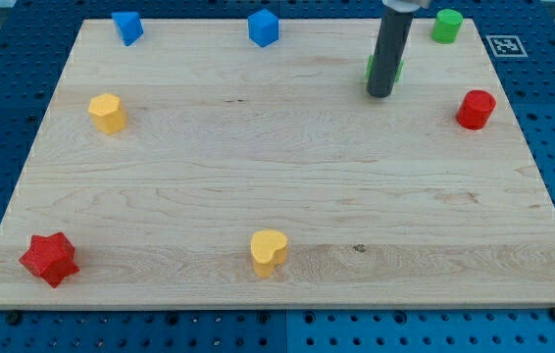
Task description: Move the green circle to the top right of the green star
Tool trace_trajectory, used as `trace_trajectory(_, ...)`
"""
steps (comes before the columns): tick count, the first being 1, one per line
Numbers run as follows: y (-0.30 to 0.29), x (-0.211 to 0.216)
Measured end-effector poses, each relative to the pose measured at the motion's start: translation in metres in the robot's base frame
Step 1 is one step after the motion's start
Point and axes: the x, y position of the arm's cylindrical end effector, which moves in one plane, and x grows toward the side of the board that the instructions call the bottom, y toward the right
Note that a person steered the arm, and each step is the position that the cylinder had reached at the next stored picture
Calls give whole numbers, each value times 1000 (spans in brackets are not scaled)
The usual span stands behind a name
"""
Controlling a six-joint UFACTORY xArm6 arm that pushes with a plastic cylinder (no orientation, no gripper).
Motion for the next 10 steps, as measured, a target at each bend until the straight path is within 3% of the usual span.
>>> trace_trajectory(2,0,-44)
trace_trajectory(3,9,-44)
trace_trajectory(5,109,-34)
trace_trajectory(6,171,-67)
trace_trajectory(7,189,-124)
trace_trajectory(8,180,-146)
trace_trajectory(10,141,-146)
